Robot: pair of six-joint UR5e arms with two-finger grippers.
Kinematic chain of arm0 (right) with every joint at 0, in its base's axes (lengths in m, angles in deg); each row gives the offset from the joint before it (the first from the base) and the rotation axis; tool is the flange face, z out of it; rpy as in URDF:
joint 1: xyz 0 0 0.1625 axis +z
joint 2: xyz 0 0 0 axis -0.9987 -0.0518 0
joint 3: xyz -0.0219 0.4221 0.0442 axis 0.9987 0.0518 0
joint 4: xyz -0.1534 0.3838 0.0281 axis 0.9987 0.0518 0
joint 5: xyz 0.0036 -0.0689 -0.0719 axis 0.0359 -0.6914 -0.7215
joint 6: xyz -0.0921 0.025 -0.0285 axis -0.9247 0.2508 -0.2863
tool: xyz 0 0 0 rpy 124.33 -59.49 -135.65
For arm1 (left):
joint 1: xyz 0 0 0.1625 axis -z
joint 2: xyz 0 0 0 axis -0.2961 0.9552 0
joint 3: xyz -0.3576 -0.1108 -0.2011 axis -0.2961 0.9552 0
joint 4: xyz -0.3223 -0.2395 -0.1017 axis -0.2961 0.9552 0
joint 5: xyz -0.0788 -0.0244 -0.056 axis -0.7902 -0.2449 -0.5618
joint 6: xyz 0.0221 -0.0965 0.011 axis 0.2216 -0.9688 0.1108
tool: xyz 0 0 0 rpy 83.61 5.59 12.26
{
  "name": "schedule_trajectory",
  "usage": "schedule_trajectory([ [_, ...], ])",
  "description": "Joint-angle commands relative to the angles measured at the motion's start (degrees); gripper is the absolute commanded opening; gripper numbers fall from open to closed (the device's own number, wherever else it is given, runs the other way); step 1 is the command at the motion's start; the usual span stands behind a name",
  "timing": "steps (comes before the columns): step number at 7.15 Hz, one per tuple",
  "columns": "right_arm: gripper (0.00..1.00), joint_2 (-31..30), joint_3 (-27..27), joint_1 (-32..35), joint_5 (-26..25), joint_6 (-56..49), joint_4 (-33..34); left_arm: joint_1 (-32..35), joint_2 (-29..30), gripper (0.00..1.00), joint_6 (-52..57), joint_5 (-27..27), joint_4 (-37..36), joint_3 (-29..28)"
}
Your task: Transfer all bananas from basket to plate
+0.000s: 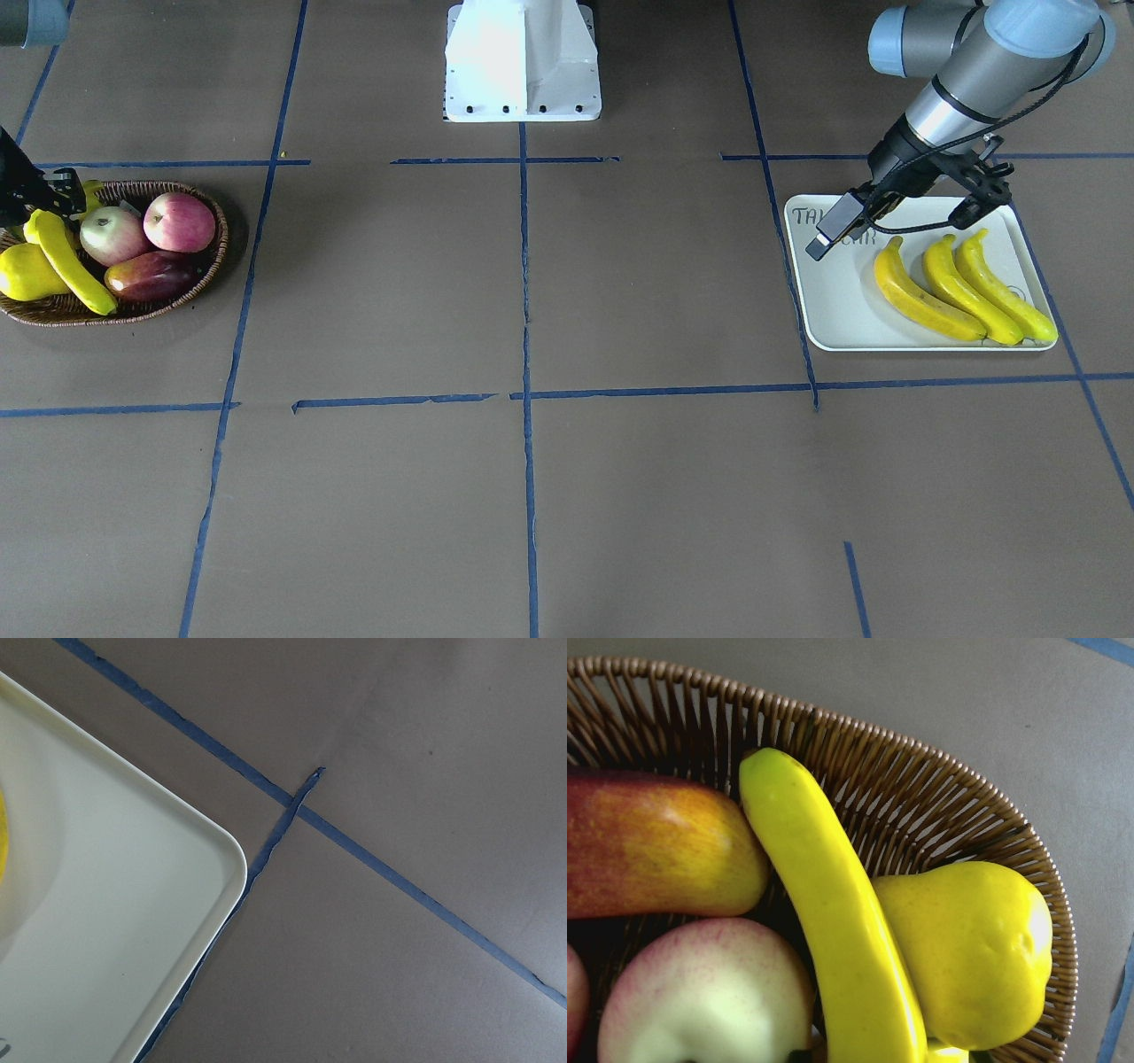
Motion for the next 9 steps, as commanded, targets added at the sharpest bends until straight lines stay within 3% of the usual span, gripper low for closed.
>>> schedule_trajectory([
  [1, 0.65, 0.16, 0.45, -0.55, 0.00, 0.01, 0.01, -0.01, -0.09, 1.00, -0.04, 0.00, 0.00, 0.00],
  [4, 0.61, 0.16, 0.79, -2.31, -1.31, 0.01, 0.01, -0.09, -0.09, 1.00, -1.08, 0.00, 0.00, 0.44],
  [5, 0.49, 0.25, 0.97, -2.57, -1.32, 0.01, 0.01, -0.09, -0.09, 1.00, -1.27, 0.00, 0.00, 0.44],
  [7, 0.16, 0.33, 0.97, -2.58, -1.32, 0.01, 0.01, -0.09, -0.09, 1.00, -1.27, 0.00, 0.00, 0.53],
  [9, 0.05, 0.42, -1.03, -1.79, -0.88, 0.01, 0.01, -0.09, -0.09, 1.00, -1.27, 0.00, 0.00, 0.44],
])
